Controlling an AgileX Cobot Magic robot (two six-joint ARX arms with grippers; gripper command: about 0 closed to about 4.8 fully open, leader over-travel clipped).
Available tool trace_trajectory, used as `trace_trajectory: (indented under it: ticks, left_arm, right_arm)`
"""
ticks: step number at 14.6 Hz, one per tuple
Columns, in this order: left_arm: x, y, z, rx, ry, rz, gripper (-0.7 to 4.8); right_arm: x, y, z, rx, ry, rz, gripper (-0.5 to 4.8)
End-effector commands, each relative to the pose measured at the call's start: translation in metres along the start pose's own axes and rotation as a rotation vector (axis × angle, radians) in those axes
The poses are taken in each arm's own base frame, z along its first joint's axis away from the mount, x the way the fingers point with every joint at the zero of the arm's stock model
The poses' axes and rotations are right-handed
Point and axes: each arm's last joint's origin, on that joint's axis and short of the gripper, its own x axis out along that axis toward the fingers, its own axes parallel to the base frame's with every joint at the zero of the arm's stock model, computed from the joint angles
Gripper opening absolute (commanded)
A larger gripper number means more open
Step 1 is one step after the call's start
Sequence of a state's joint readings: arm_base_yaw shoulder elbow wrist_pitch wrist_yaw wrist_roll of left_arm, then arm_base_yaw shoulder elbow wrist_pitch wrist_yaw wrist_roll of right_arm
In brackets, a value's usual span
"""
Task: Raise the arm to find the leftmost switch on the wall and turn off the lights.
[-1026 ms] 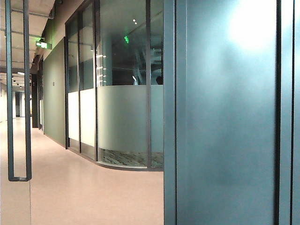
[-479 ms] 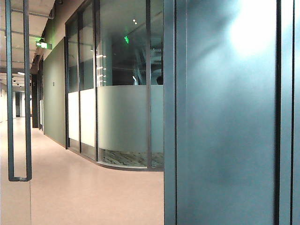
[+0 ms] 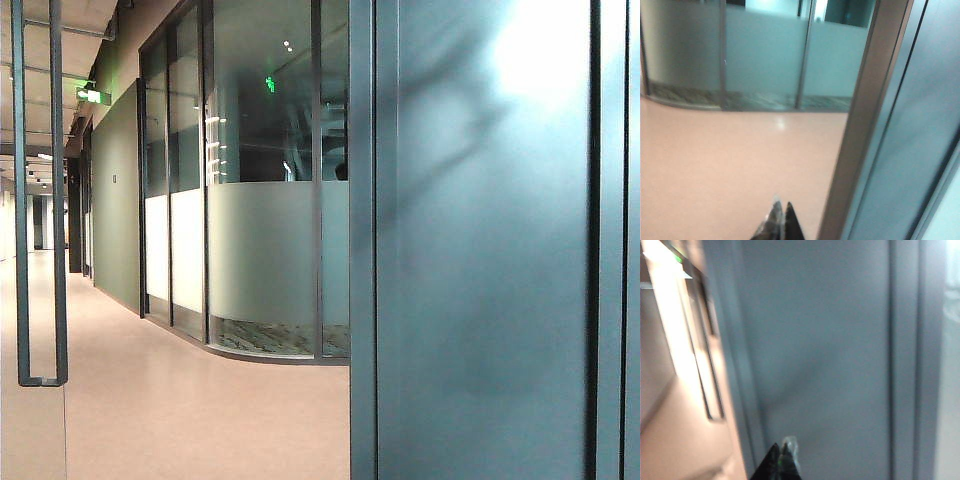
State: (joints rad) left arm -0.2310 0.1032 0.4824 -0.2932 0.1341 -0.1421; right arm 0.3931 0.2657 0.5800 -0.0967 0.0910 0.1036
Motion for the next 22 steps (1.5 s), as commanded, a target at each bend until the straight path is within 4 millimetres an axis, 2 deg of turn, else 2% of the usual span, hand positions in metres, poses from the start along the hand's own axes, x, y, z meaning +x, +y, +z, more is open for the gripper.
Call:
trace_trajectory:
  ticks: [1,7,13,15,16,19,22]
  left_arm:
    - [-0.003,-0.001,0.003,-0.027,-0.021,-0.003,-0.05]
    - [-0.003,-0.001,0.003,-0.027,-0.021,-0.003,-0.05]
    - [-0.003,-0.001,0.003,-0.02,-0.027,0.005,-0.05]
    - [-0.004,0.003,0.001,0.148,-0.003,0.097,-0.05]
    - [-0.004,0.005,-0.002,0.146,0.014,0.144,-0.05]
    - [0.002,0.023,-0.019,0.15,0.027,0.396,-0.05]
    - [0.013,0.042,-0.056,0.073,0.014,0.504,-0.05]
  right_arm:
    - [-0.004,-0.001,-0.007,-0.008,0.076,-0.019,-0.01]
    - [-0.007,-0.003,-0.018,-0.019,0.192,-0.031,-0.01]
    - [-0.007,-0.003,-0.018,-0.019,0.194,-0.031,-0.01]
    - [-0.007,-0.003,-0.018,-0.019,0.194,-0.031,-0.01]
    - [-0.007,-0.003,-0.018,-0.019,0.194,-0.031,-0.01]
    - [-0.007,-0.003,-0.018,-0.019,0.194,-0.031,-0.01]
    - [-0.007,-0.003,-0.018,-0.019,0.194,-0.031,-0.01]
